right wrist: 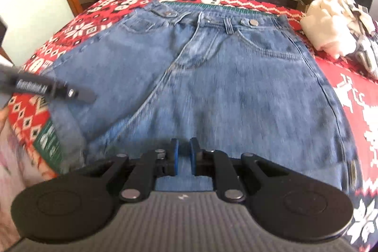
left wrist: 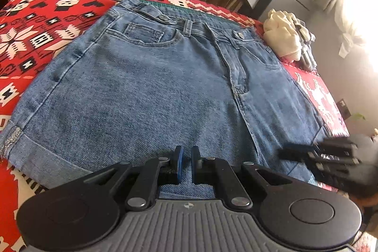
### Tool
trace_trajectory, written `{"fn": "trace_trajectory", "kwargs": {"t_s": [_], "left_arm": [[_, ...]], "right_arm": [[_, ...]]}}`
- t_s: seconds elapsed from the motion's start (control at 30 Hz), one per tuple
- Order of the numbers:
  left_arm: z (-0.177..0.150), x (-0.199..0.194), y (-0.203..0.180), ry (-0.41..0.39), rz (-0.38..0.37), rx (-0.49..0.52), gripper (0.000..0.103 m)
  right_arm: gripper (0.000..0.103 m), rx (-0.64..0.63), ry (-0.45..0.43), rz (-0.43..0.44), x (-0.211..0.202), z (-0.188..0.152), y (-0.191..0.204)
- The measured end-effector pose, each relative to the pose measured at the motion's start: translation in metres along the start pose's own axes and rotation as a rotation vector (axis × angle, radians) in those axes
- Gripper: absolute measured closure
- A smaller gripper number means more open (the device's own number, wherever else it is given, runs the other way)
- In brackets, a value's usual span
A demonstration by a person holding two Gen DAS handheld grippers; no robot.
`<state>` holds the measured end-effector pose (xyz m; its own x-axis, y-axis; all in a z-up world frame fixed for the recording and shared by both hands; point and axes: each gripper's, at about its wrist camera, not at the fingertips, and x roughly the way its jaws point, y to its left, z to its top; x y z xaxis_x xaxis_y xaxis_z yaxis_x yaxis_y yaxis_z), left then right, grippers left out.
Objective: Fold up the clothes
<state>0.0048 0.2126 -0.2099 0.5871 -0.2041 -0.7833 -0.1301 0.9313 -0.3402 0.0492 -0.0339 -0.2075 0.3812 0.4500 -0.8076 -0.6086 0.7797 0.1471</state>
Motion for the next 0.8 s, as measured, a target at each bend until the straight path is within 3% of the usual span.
{"fn": "trace_trajectory", "kwargs": {"t_s": [0.33, 0.43, 0.63, 0.8], "left_arm": [[0.025, 0.019, -0.009, -0.014, 0.008, 0.066, 0.098], [0.031, 0.026, -0.014, -0.007, -0.033, 0.058, 0.098], [0.021, 0.029, -0.027, 0.002, -0.039, 0.097, 0.093], [0.001, 0.017, -0.013, -0.021, -0.075, 0.022, 0.093]], "right_arm": [[0.091, 0.051, -0.092, -0.066, 0.007, 0.036, -0.027], [0.091, 0.043, -0.084, -0.074, 0.024, 0.048, -0.03], [0.091, 0.033, -0.062, -0.066, 0.018, 0.027, -0.028], [0.092, 0.031, -0.033, -0.055, -0.001, 0.004, -0.027]]}}
